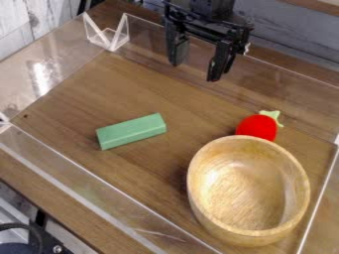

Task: Put the green block in the brown bowl

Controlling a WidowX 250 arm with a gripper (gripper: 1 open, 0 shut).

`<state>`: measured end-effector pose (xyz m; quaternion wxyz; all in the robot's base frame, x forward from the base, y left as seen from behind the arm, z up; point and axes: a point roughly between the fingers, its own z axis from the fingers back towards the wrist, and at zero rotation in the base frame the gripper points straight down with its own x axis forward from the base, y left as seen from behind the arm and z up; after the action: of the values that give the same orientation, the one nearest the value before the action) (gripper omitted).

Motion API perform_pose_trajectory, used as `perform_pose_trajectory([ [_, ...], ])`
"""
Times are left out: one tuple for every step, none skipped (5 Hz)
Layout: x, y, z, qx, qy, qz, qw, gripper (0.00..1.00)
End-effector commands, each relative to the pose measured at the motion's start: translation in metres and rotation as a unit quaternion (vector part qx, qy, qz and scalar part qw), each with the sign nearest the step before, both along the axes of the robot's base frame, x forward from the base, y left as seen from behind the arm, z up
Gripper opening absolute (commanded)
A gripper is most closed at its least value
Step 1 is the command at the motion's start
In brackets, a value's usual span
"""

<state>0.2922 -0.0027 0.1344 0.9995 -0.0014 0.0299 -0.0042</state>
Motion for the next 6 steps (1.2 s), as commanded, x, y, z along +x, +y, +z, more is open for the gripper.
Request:
perform_pose_trajectory([
  [-0.016, -0.001, -0.013, 0.001, 0.016, -0.008, 0.9998, 1.0],
  [-0.035, 0.009, -0.035, 0.003, 0.021, -0.053, 0.9984, 1.0],
  [-0.05, 0.025, -0.046, 0.011, 0.005, -0.117, 0.993, 1.0],
  [-0.06, 0.044, -0.052, 0.017, -0.018, -0.175, 0.9843, 1.0],
  [-0.063, 0.063, -0.059, 0.02, -0.035, -0.204, 0.9782, 1.0],
  [-0.062, 0.065, -0.065, 0.03, -0.051, -0.159, 0.9855, 1.0],
])
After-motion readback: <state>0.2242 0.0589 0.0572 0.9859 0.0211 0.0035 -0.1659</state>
